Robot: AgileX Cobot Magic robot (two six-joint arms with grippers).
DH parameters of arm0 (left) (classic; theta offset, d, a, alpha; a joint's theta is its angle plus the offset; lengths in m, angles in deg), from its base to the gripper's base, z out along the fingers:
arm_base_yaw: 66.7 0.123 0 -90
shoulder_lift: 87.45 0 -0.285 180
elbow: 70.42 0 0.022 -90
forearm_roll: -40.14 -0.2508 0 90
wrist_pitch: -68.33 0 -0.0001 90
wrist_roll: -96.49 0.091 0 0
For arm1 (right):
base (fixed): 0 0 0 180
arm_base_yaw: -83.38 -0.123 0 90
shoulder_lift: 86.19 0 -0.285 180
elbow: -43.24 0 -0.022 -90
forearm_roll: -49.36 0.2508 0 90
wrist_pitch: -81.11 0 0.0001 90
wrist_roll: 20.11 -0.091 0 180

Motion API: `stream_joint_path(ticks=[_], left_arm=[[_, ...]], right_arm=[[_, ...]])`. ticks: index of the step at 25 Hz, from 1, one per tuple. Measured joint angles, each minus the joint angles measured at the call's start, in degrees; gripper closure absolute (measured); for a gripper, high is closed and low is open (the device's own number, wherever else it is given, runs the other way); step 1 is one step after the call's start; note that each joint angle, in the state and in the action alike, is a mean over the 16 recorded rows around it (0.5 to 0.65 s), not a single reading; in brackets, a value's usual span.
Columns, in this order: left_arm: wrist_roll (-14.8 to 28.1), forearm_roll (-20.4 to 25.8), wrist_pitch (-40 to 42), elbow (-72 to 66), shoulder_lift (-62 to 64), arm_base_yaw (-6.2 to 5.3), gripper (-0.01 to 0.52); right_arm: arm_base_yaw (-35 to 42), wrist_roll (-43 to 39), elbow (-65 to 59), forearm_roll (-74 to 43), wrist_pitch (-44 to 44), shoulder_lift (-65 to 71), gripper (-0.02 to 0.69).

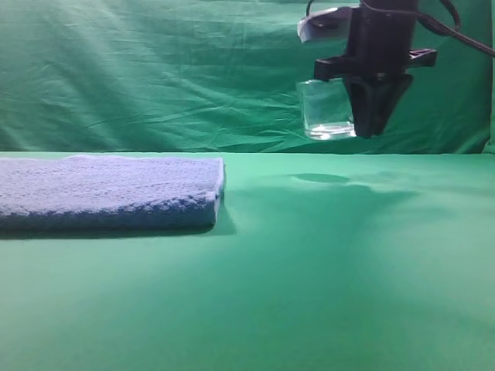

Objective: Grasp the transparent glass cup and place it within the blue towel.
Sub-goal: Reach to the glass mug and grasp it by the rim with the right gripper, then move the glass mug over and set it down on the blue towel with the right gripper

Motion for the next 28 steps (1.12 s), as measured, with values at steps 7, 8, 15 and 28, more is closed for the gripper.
stream_joint_path(ticks=[7,8,15,28], left_arm=[[-0.01,0.0,0.0,0.0,0.0,0.0,0.514],[-0.01,0.0,0.0,0.0,0.0,0.0,0.514],[-0.06,0.0,0.0,0.0,0.0,0.0,0.514],[-0.1,0.0,0.0,0.0,0.0,0.0,0.514]], right_arm=[[-9.03,0.3,7.67,2.01,0.48,6.57,0.575],[-9.91,0.4,8.7,2.44,0.7,7.71,0.575],[-13.22,1.73,14.32,5.61,3.08,14.72,0.566],[-13.53,1.79,19.01,7.06,0.45,16.48,0.251]])
